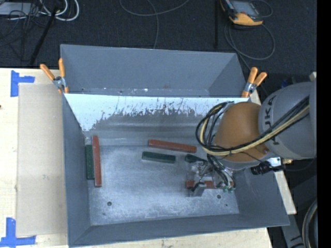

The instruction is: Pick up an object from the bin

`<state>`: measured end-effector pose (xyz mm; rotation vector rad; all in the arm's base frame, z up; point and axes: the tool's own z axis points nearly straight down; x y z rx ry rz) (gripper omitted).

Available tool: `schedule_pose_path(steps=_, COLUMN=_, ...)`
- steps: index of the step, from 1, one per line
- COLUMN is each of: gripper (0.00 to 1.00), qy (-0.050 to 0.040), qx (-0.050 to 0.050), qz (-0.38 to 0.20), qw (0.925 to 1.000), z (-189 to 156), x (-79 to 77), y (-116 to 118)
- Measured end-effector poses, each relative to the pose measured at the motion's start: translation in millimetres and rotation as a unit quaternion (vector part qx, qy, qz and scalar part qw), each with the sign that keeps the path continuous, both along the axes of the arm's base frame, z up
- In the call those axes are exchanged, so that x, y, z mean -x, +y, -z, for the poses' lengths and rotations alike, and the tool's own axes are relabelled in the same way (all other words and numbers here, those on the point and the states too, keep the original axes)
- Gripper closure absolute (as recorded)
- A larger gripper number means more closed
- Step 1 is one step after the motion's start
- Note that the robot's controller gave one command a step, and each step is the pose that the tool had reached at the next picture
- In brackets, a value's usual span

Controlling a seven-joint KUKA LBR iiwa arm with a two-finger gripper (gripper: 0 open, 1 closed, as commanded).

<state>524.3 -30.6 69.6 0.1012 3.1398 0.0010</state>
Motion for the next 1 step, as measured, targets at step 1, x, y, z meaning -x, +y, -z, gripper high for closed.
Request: schedule_pose_path(steps=1, gripper=1.00, qy=-0.0037, qx=0.001, qz=-0.027, qw=0.9996, z=-133.7, x=6.6, y=-17.3)
